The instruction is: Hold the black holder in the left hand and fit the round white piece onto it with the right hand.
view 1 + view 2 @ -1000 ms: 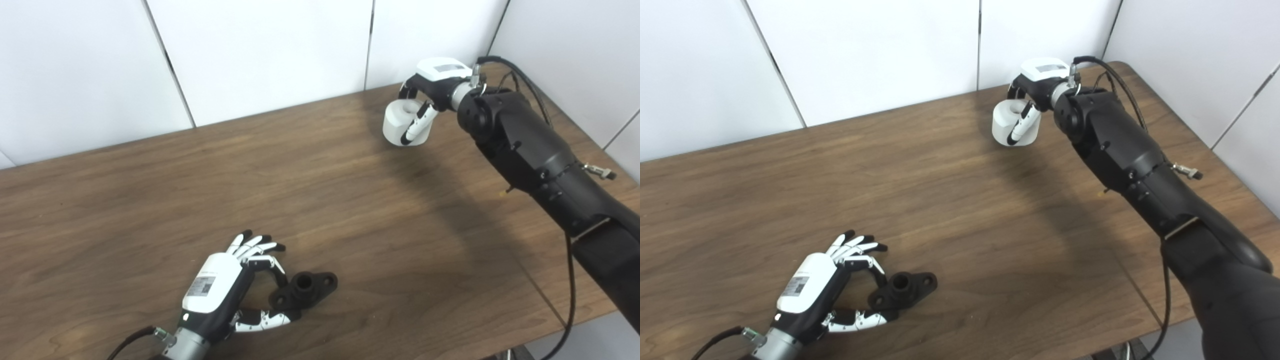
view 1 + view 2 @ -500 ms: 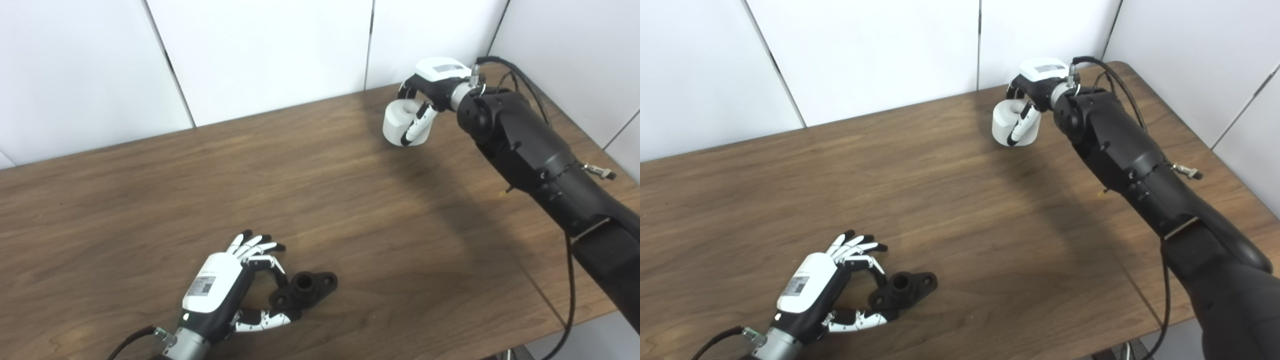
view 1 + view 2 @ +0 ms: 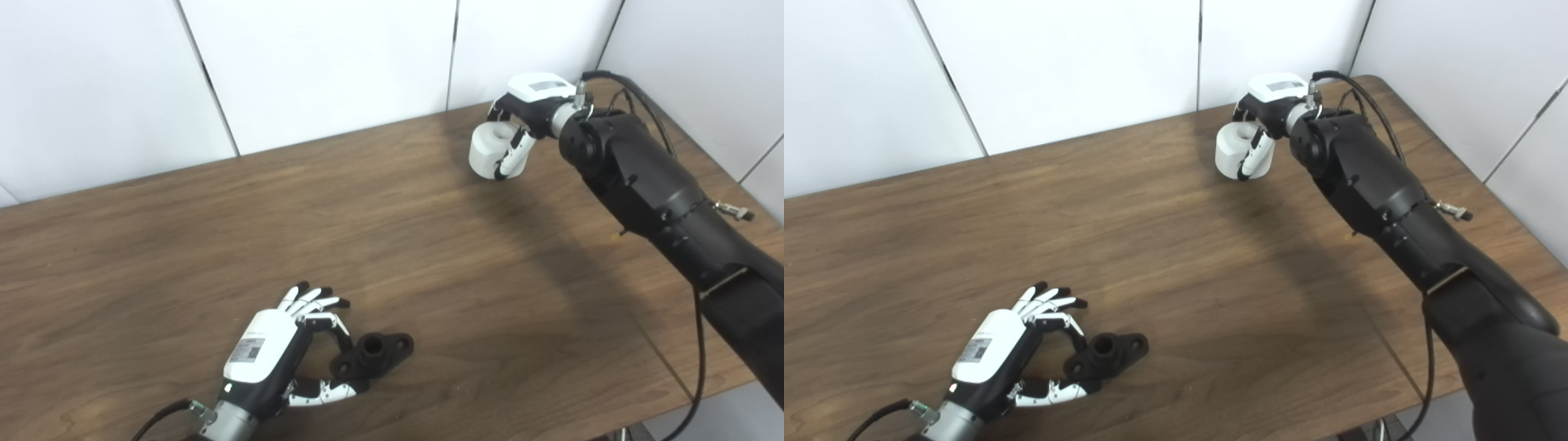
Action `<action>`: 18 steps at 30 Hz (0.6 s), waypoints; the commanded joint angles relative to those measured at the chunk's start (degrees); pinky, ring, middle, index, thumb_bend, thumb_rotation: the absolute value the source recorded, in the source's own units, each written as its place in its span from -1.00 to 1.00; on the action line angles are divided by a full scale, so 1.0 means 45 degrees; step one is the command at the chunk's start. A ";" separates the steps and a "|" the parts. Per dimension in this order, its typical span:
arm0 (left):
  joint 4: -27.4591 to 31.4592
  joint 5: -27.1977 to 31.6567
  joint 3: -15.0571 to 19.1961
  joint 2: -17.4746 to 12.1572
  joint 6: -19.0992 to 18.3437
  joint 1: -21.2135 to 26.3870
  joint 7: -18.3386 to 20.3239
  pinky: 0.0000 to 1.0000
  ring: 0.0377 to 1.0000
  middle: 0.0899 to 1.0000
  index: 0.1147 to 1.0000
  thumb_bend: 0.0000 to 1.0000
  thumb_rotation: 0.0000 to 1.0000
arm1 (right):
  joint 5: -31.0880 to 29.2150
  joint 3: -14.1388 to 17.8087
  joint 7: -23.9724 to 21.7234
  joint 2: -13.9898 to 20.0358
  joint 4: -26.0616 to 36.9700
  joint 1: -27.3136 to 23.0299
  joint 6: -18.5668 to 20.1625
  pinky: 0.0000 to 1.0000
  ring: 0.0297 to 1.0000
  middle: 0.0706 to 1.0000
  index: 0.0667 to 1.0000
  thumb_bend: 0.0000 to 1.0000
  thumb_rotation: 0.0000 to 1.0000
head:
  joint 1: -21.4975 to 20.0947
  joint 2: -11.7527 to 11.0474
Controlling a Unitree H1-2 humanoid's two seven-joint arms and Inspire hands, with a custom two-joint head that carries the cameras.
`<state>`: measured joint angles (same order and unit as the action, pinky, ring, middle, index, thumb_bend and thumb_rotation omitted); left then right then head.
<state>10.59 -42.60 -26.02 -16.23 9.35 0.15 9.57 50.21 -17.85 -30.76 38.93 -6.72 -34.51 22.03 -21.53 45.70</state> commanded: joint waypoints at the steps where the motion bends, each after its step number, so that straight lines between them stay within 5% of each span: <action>1: 0.0046 -0.0448 -0.0219 -0.0010 -0.0175 -0.0017 0.0455 1.00 0.81 0.60 -0.17 0.05 -0.89 | 0.0171 0.0179 0.0291 0.0401 0.0181 -0.0504 -0.0241 1.00 0.75 0.42 0.42 0.70 -0.45 | -0.0017 0.0007; 12: 0.0108 -0.0506 -0.0231 0.0010 -0.0229 0.0004 0.0494 1.00 0.81 0.60 -0.17 0.05 -0.89 | 0.0002 0.0292 0.0358 0.0398 0.0184 -0.0508 -0.0349 1.00 0.74 0.40 0.40 0.64 -0.42 | 0.0030 0.0109; 18: 0.0092 -0.0463 -0.0247 0.0029 -0.0273 0.0063 0.0578 1.00 0.83 0.60 -0.17 0.05 -0.89 | -0.0270 0.0532 0.0523 0.0287 0.0101 -0.0525 -0.0334 1.00 0.68 0.21 0.35 0.55 -0.51 | 0.0075 0.0114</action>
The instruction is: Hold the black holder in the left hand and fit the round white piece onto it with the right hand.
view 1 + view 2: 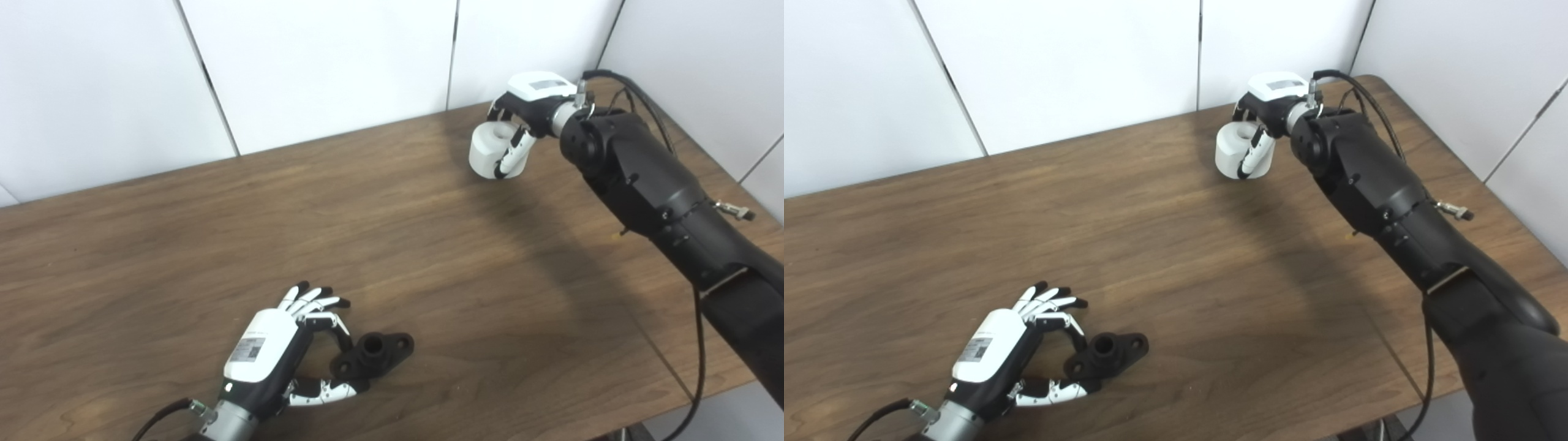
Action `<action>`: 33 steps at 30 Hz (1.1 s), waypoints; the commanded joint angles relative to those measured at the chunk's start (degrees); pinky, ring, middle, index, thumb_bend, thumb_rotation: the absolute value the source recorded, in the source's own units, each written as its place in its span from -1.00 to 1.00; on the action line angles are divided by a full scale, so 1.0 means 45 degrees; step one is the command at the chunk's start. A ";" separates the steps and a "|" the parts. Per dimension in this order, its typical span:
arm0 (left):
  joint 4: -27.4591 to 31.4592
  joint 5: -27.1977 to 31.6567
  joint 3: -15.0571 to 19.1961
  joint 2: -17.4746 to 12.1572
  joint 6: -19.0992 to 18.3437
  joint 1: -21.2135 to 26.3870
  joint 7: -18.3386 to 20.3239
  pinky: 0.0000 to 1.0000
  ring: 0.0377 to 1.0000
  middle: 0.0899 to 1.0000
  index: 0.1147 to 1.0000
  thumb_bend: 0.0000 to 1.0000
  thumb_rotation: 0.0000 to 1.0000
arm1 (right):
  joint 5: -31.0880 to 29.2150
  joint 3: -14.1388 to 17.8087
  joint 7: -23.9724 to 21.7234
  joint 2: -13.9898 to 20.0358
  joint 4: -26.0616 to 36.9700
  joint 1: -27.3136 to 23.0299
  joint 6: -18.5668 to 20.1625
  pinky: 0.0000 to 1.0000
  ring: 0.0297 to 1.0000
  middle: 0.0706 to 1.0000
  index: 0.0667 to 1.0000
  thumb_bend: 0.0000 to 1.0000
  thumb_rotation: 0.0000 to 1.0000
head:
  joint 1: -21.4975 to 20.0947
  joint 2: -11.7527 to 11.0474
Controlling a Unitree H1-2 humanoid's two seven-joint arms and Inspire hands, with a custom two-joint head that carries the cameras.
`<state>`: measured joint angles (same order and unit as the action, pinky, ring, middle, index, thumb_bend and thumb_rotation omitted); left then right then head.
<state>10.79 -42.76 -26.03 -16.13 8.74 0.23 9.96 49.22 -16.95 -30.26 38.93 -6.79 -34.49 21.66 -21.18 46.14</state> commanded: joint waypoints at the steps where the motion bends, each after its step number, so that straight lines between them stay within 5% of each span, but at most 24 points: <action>1: 0.0045 -0.0436 -0.0250 0.0004 -0.0139 0.0051 0.0488 1.00 0.83 0.60 -0.17 0.05 -0.89 | -0.0056 0.0330 0.0454 0.0289 0.0107 -0.0525 -0.0278 1.00 0.68 0.20 0.34 0.54 -0.52 | -0.0003 0.0016; 5: 0.0056 -0.0493 -0.0263 0.0010 -0.0127 0.0049 0.0434 1.00 0.82 0.59 -0.17 0.05 -0.89 | 0.0025 0.0265 0.0885 0.0282 0.0144 -0.0445 -0.0507 1.00 0.58 0.09 0.25 0.52 -0.62 | 0.0001 0.0072; 7: 0.0069 -0.0470 -0.0263 0.0013 -0.0098 0.0046 0.0418 1.00 0.81 0.59 -0.17 0.05 -0.88 | 0.0040 0.0291 0.1208 0.0240 0.0122 -0.0405 -0.0663 1.00 0.50 -0.11 0.08 0.17 -0.89 | 0.0006 0.0082; 9: 0.0092 -0.0454 -0.0267 0.0019 -0.0088 0.0036 0.0418 1.00 0.81 0.59 -0.17 0.05 -0.89 | 0.0031 0.0316 0.1477 0.0221 0.0102 -0.0365 -0.0830 1.00 0.47 -0.17 0.02 0.08 -0.97 | 0.0019 0.0091; 14: 0.0122 -0.0533 -0.0278 0.0062 -0.0151 0.0037 0.0414 1.00 0.80 0.59 -0.17 0.05 -0.88 | 0.0119 0.0255 0.1947 0.0218 -0.0102 -0.0388 -0.1128 1.00 0.47 -0.08 -0.12 0.06 -1.00 | 0.0038 0.0135; 33: 0.0127 -0.0614 -0.0308 0.0201 -0.0207 0.0094 0.0436 1.00 0.81 0.57 -0.17 0.05 -0.88 | 0.0116 0.0327 0.2004 0.0406 0.0613 -0.0023 -0.1322 1.00 0.44 -0.11 -0.10 0.06 -1.00 | 0.0167 0.0119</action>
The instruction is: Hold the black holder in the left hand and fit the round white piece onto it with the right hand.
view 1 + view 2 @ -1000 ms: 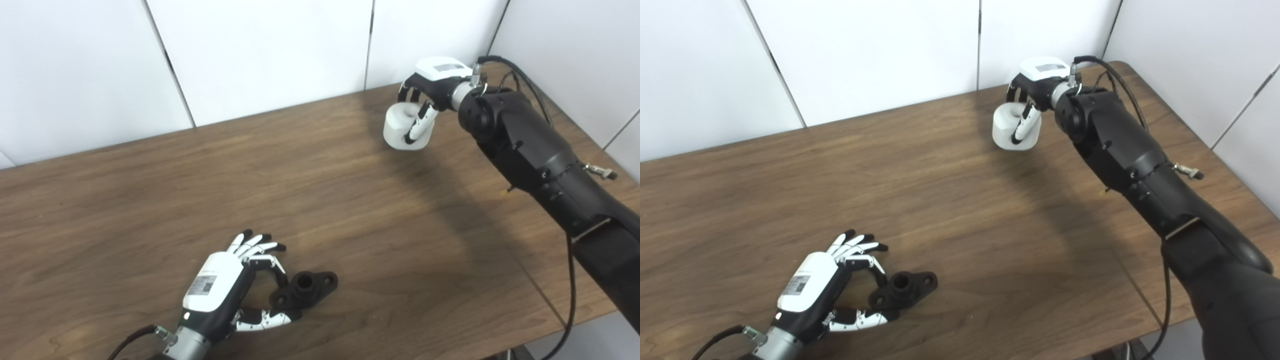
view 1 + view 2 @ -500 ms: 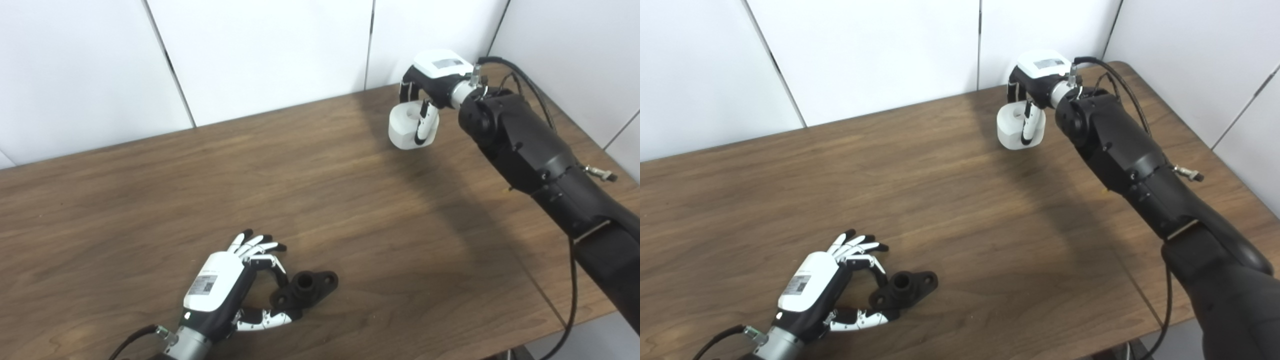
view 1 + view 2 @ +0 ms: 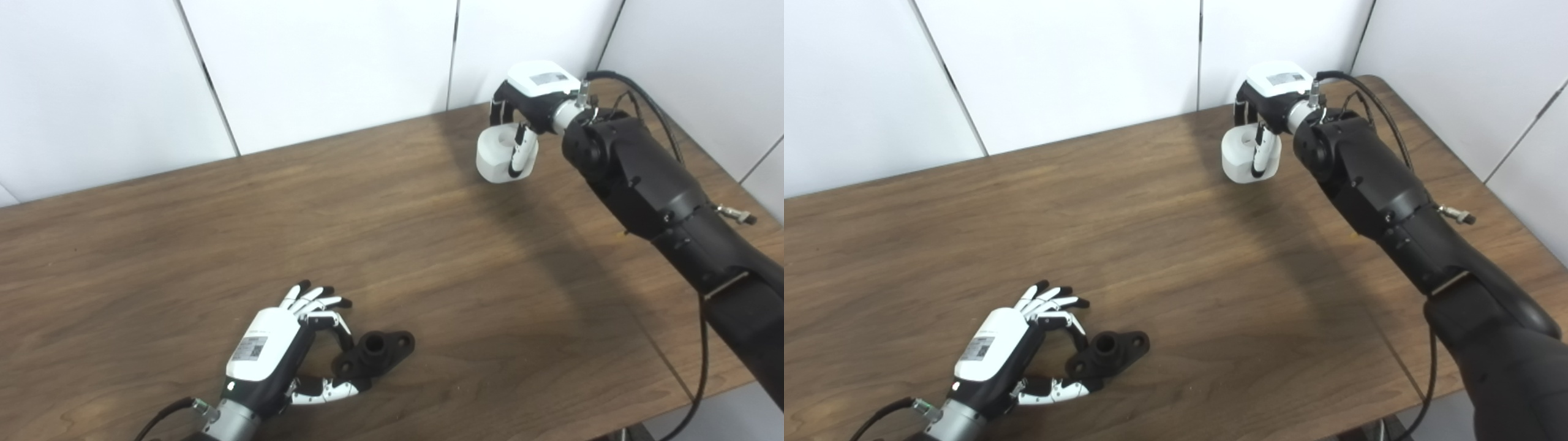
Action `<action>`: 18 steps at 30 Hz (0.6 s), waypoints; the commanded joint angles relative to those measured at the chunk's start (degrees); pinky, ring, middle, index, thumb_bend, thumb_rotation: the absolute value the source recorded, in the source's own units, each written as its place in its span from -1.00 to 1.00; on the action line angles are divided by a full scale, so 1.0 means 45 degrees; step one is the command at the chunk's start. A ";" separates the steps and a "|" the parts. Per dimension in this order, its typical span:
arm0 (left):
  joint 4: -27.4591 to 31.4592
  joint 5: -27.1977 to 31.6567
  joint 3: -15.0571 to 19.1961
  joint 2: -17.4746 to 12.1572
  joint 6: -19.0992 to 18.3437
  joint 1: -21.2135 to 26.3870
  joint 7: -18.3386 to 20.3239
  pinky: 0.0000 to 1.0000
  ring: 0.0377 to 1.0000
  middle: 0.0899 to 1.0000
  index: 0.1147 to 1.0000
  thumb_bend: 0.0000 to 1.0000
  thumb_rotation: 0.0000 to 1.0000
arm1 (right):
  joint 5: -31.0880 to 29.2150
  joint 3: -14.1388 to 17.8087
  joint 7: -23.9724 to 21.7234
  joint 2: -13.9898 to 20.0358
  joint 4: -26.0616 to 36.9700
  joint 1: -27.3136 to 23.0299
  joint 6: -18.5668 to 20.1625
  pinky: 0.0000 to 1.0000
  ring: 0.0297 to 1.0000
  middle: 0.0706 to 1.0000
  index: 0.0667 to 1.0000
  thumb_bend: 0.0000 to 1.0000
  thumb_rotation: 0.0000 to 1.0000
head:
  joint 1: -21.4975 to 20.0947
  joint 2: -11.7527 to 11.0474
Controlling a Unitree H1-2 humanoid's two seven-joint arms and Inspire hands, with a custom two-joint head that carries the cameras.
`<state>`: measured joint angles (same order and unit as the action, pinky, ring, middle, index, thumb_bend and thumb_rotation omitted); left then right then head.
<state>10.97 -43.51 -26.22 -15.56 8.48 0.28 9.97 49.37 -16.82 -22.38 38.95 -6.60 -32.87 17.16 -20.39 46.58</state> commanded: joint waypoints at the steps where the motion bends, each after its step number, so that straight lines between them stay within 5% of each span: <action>1: 0.0101 -0.0477 -0.0278 0.0099 -0.0186 0.0092 0.0459 1.00 0.81 0.57 -0.17 0.05 -0.88 | 0.0081 0.0323 0.0220 0.0430 0.0722 -0.0354 -0.0323 1.00 0.43 -0.10 -0.10 0.06 -1.00 | 0.0085 0.0045; 12: -0.0040 -0.0715 -0.0528 0.0394 -0.0389 0.0296 0.0423 1.00 0.78 0.55 -0.17 0.05 -0.88 | -0.0224 0.1318 -0.2728 0.0178 0.4092 -0.0217 0.1964 1.00 0.39 -0.11 -0.10 0.06 -1.00 | 0.0629 0.0087; 18: -0.0238 -0.0916 -0.0649 0.0599 -0.0395 0.0385 0.0259 1.00 0.77 0.54 -0.17 0.05 -0.89 | 0.0665 0.1848 -0.5093 -0.0252 0.5924 -0.0382 0.2167 1.00 0.41 0.01 -0.16 0.05 -1.00 | 0.1158 0.0105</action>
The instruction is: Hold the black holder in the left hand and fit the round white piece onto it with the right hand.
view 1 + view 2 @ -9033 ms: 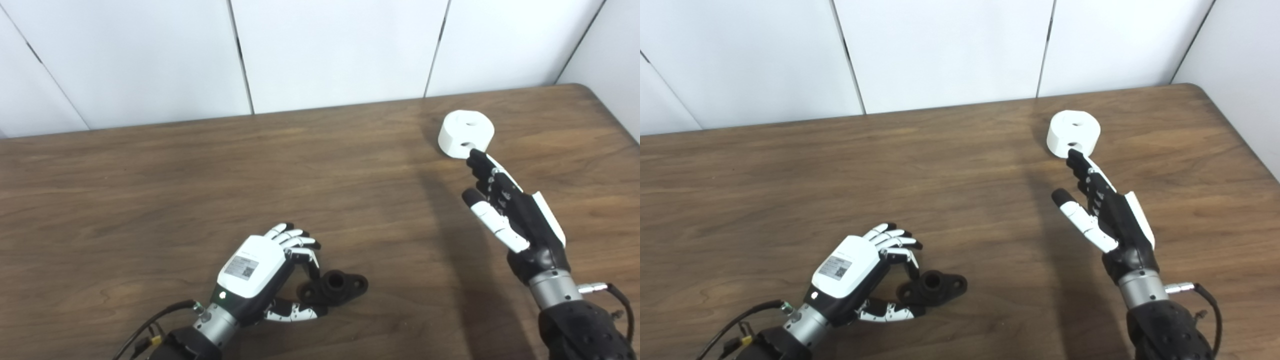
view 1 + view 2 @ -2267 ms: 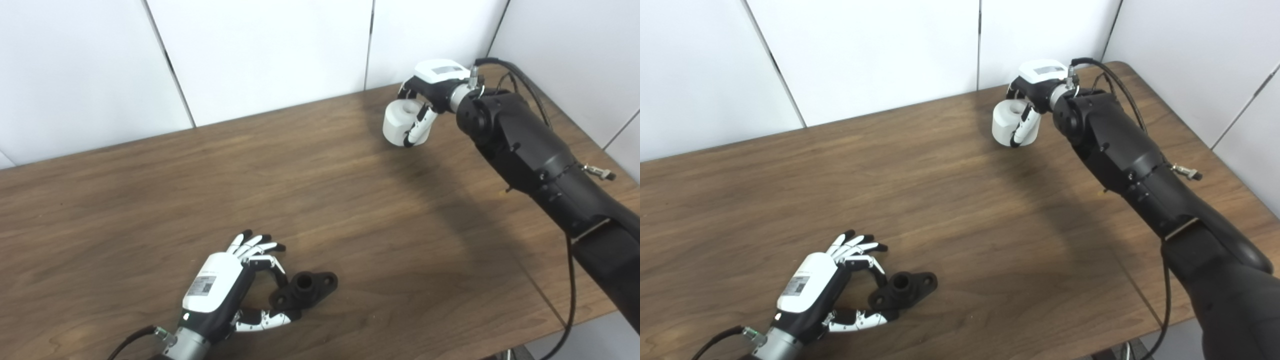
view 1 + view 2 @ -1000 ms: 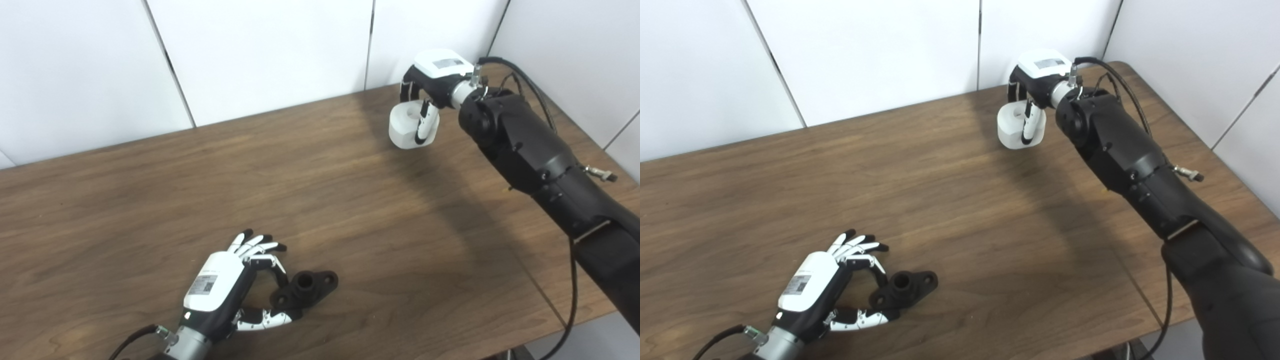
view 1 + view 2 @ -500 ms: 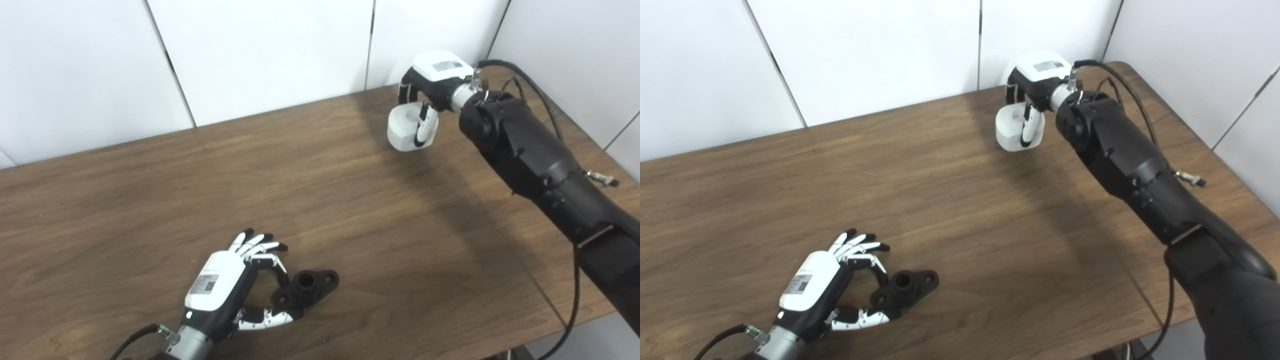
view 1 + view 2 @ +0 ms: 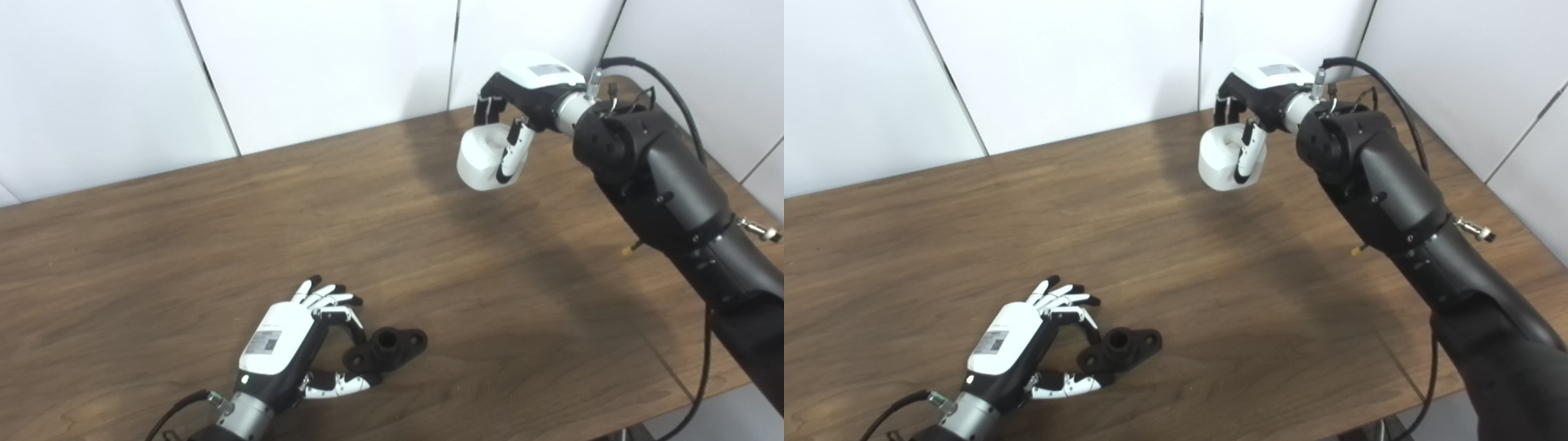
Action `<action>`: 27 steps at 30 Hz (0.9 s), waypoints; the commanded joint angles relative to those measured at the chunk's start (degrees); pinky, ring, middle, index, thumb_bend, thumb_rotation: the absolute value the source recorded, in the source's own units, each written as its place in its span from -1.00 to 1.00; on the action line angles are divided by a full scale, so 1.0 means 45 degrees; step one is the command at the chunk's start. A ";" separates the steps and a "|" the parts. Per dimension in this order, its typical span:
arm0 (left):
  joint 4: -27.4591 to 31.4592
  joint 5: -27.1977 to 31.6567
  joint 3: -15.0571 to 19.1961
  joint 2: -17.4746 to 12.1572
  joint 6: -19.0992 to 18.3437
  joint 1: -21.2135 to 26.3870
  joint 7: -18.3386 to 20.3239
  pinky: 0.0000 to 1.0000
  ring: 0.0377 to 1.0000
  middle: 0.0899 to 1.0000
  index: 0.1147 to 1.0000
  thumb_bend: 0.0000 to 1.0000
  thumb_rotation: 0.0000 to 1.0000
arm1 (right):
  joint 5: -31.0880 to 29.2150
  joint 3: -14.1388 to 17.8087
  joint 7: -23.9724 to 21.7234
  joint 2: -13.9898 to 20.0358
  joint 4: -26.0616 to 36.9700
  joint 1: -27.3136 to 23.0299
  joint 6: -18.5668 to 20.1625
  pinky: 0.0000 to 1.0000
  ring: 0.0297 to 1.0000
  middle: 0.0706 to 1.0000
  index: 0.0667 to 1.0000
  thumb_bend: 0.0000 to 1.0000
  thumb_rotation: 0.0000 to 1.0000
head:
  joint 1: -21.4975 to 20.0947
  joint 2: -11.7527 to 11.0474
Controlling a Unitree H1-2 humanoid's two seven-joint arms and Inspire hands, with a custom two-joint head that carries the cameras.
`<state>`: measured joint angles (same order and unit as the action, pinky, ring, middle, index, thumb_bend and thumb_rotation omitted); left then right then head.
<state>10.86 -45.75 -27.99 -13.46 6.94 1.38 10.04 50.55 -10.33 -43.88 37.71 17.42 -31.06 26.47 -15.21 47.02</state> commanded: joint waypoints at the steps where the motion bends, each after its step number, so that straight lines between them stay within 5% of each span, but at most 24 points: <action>1: -0.0240 -0.0480 -0.0289 0.0173 -0.0048 0.0156 0.0211 1.00 0.76 0.53 -0.17 0.05 -0.89 | 0.0603 0.0510 -0.0741 -0.0097 0.0967 -0.0794 0.0097 1.00 0.41 0.02 -0.17 0.05 -1.00 | 0.0145 -0.0042; 4: -0.0308 -0.0673 -0.0385 0.0283 -0.0039 0.0158 0.0124 1.00 0.76 0.53 -0.17 0.05 -0.89 | 0.1134 0.0747 -0.1914 -0.0460 0.1992 -0.0795 0.0095 0.94 0.38 0.01 -0.16 0.05 -1.00 | 0.0523 -0.0212; 7: -0.0368 -0.0841 -0.0456 0.0379 -0.0069 0.0133 0.0069 1.00 0.77 0.54 -0.16 0.05 -0.89 | 0.1270 0.1040 -0.3073 -0.0935 0.2972 -0.0848 0.0095 0.70 0.24 -0.02 -0.14 0.05 -1.00 | 0.0803 -0.0276; 13: -0.0443 -0.1134 -0.0583 0.0558 -0.0160 0.0229 0.0146 0.97 0.76 0.53 -0.16 0.05 -0.89 | 0.1064 0.1478 -0.5204 -0.1816 0.4527 -0.1251 0.0094 -0.09 -0.23 -0.20 -0.09 0.06 -1.00 | 0.1132 -0.0283; 17: -0.0452 -0.1144 -0.0637 0.0643 -0.0246 0.0280 0.0194 0.97 0.76 0.53 -0.16 0.05 -0.89 | 0.1126 0.1519 -0.6257 -0.2268 0.5278 -0.1464 0.0094 -0.27 -0.40 -0.29 -0.07 0.05 -1.00 | 0.1271 -0.0265; 19: -0.0517 -0.1150 -0.0651 0.0672 -0.0220 0.0287 0.0115 0.97 0.75 0.52 -0.17 0.05 -0.89 | 0.1111 0.1353 -0.6401 -0.2324 0.5594 -0.1463 0.0095 -0.05 -0.25 -0.27 -0.07 0.06 -1.00 | 0.1396 -0.0252; 22: -0.0600 -0.1256 -0.0694 0.0703 -0.0181 0.0311 0.0014 0.97 0.75 0.52 -0.17 0.05 -0.89 | 0.1031 0.1192 -0.6409 -0.2425 0.6021 -0.1298 0.0088 0.71 0.15 -0.10 -0.14 0.06 -1.00 | 0.1665 -0.0259; 27: -0.0665 -0.1335 -0.0764 0.0741 -0.0197 0.0332 -0.0084 0.95 0.75 0.53 -0.17 0.05 -0.89 | 0.1006 0.1014 -0.6417 -0.2680 0.6657 -0.0869 0.0098 0.83 0.15 -0.12 -0.11 0.06 -1.00 | 0.1739 -0.0247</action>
<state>9.05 -49.58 -30.13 -10.40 6.27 2.49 8.76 54.72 -6.00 -66.61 25.84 45.65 -33.70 26.55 -7.38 45.88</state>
